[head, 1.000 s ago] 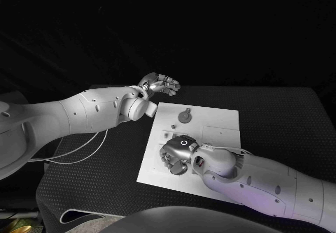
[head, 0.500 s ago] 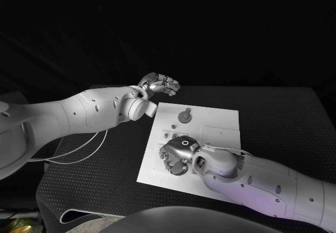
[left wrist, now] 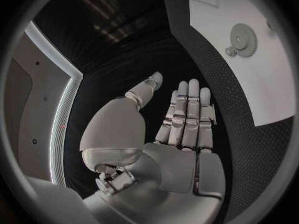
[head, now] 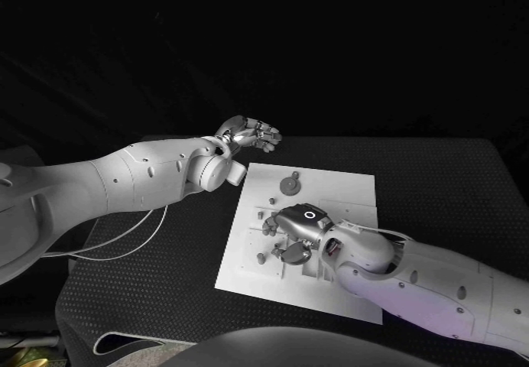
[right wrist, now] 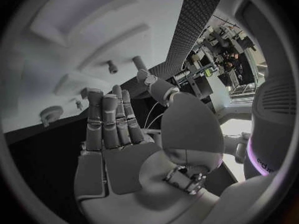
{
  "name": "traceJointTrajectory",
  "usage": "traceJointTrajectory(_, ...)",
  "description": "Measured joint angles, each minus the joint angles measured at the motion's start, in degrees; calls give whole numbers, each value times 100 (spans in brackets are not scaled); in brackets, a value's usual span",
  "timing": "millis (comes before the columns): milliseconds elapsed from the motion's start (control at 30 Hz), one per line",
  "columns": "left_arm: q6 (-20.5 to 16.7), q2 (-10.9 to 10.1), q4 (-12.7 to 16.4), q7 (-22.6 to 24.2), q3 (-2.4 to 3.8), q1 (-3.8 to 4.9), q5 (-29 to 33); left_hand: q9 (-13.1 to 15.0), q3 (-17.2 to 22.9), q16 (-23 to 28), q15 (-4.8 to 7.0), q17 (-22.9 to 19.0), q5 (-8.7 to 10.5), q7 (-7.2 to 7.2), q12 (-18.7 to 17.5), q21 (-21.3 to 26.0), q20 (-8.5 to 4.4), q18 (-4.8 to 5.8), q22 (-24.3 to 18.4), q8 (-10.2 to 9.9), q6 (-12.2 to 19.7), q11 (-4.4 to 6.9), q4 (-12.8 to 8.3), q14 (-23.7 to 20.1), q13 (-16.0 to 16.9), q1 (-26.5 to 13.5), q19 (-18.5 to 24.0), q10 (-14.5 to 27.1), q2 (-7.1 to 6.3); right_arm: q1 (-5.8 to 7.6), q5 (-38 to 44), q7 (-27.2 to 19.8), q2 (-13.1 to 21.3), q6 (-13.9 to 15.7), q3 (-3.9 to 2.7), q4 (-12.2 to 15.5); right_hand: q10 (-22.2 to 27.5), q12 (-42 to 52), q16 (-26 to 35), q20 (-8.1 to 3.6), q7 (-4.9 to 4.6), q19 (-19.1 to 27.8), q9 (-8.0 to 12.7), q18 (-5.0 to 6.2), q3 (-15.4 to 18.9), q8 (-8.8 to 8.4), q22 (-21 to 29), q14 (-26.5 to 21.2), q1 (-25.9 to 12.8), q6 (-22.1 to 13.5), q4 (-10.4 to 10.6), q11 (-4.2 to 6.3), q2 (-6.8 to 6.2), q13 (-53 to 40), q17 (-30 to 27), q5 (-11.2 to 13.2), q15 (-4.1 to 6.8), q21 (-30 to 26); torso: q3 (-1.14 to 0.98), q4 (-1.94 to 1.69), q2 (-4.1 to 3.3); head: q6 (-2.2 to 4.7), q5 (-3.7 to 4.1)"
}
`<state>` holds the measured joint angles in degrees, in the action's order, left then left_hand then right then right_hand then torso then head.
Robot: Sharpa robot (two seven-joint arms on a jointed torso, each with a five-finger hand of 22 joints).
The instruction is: Assemble the parts on the task board
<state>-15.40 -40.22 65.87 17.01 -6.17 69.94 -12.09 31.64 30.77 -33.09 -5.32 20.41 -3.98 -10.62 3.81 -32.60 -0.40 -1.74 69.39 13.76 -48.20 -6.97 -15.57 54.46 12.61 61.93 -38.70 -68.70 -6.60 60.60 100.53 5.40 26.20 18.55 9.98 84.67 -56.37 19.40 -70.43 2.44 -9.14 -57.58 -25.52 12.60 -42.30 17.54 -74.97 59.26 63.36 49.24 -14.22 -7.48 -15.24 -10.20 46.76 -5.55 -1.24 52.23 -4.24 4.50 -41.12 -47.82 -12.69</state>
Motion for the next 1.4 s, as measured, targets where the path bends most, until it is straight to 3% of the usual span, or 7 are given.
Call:
traceJointTrajectory(167, 0, -27, -37, 0, -1, 0, 0, 0, 0, 0, 0, 6, 0, 0, 0, 0, 0, 0, 0, 0, 0, 0, 0, 0, 0, 0, 0, 0, 0, 223, -550, -143, 443, 252, -74, 300, -4, 90, -31, 1, -4, 0, 20, 0, 57, -2, 0, -21, -37, -4, 121, 7, -38, 0, 0, -28, 21, 0, -4, 18, 4, 62, 52)
traceJointTrajectory(433, 2, 38, -218, 0, -6, -6, 13, 0, 0, 0, 0, 11, 0, 0, 0, 0, 0, 0, 4, 0, 0, 0, 0, 0, 0, 0, 0, 0, 0, 769, -1930, -286, 1269, 157, -166, 530, -396, 845, -57, 1, -67, 0, 7, 0, 493, 92, 0, -1, -327, 59, 302, 264, 117, -397, -42, -100, 235, 1, -15, 63, 44, 180, 202)
traceJointTrajectory(567, 6, 56, -292, 1, -7, -17, 23, 0, 0, 0, 0, 11, 0, 0, 0, 0, 0, 0, 4, 0, 0, 0, 0, 0, 0, 0, 0, 0, 0, 901, -2647, -244, 1728, -118, -158, 610, -119, 2669, -120, -72, 19, -75, -92, 10, 782, 128, 0, 81, -516, 117, 404, 478, 228, -1867, -47, -133, 413, 17, -19, 116, 82, 230, 276)
traceJointTrajectory(633, 9, 58, -308, 1, -7, -32, 36, 0, 0, 0, 0, 11, 0, 0, 0, 0, 0, 0, 4, 0, 0, 0, 0, 0, 0, 0, 0, 0, 0, 953, -3060, -150, 1947, -317, -157, 646, 96, 3463, -263, -154, 40, -156, -149, 17, 831, 132, 0, 151, -592, 101, 468, 504, 290, -2555, 52, -103, 484, 160, -23, 143, 99, 249, 313)
traceJointTrajectory(900, 26, 30, -300, 2, -11, -59, 68, 0, 0, 0, 0, 17, 0, 0, 0, 0, 0, 0, 9, 0, 0, 0, 0, 0, 1, 0, 0, 0, 0, 971, -4094, 553, 2495, -1119, -137, 877, 314, 4863, -720, -309, 153, -313, -363, 9, 799, 203, 1, 320, -826, 156, 697, 546, 359, -3827, 518, 134, 586, 590, -40, 255, 188, 253, 422)
traceJointTrajectory(1100, 40, 12, -270, 2, -12, -79, 77, 0, 0, 22, 0, 20, 0, 12, 0, 0, 0, 0, 9, 0, 12, 0, 0, 0, 1, 0, 0, 0, 0, 968, -4468, 1145, 2720, -1572, -89, 1122, 42, 5385, -965, -458, 323, -583, -519, 15, 619, 337, 1, 527, -1255, 375, 1135, 729, 407, -4261, 737, 245, 708, 837, -51, 305, 245, 197, 478)
traceJointTrajectory(1400, 63, -3, -221, -2, -34, -125, 87, 0, 0, 22, 0, 30, 0, 20, 0, 0, 0, 0, 13, 0, 20, 0, 0, 0, 1, -22, 0, 0, 22, 967, -4942, 1997, 2753, -2186, 148, 1380, 11, 5427, -988, -555, 327, -597, -629, -4, 539, 359, 1, 616, -1719, 435, 1262, 740, 613, -4465, 968, 244, 740, 989, -37, 350, 328, 116, 606)
